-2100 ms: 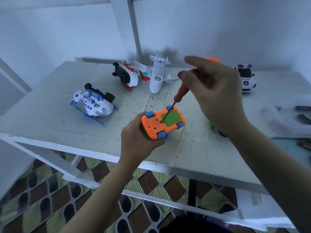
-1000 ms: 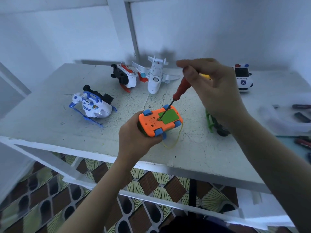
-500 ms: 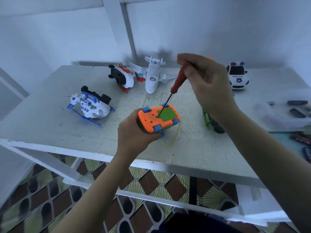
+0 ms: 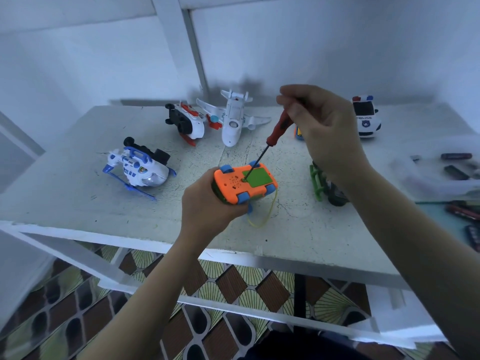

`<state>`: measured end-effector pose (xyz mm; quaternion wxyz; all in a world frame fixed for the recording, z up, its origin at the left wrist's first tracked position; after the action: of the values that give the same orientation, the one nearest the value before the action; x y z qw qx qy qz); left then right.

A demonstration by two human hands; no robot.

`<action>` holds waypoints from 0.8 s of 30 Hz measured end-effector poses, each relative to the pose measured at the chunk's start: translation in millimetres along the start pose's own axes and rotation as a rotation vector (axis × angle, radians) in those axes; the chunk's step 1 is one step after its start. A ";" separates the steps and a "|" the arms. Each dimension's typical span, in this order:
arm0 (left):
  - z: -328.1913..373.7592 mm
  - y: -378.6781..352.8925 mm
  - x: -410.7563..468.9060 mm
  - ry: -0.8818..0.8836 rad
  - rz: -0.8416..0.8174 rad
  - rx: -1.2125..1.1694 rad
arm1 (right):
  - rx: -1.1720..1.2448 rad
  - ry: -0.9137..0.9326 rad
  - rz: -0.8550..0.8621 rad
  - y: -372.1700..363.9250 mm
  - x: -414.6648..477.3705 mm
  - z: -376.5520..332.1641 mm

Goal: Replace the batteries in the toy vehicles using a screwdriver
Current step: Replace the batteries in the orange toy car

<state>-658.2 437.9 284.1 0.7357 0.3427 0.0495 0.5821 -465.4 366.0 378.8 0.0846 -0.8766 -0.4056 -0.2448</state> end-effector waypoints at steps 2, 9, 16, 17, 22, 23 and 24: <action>0.1 -0.4 0.4 -0.004 0.000 0.012 | -0.003 -0.005 -0.033 -1.5 -1.9 -0.9; 2.1 -1.0 0.0 -0.025 -0.001 0.027 | -0.052 0.048 -0.026 7.0 -4.0 -3.5; 5.1 -0.7 -1.2 -0.034 0.024 0.055 | -0.169 -0.011 -0.032 17.3 -3.1 5.8; 6.1 -0.3 -1.3 -0.038 0.029 0.055 | -0.191 -0.016 -0.042 18.6 -4.6 6.4; 5.9 1.9 2.9 -0.085 0.058 0.091 | -0.321 0.028 -0.157 23.1 -16.9 7.1; 4.4 2.0 4.2 -0.097 0.071 0.103 | -0.373 0.038 -0.183 24.5 -19.7 7.9; 3.1 1.8 5.4 -0.112 0.084 0.115 | -0.422 0.033 -0.210 26.3 -21.7 9.8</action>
<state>-656.5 441.6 289.3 0.6912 0.4183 0.0270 0.5887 -454.1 337.6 360.8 -0.1199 -0.8238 -0.4328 -0.3460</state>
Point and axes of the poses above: each hand's wrist, its own x-axis towards the middle knuckle, its own y-axis out of the back of the hand, z = x × y, the point moved 7 cm from there along x, towards the middle knuckle, and after that the axes turned 6 degrees about z, right-handed, at the moved point
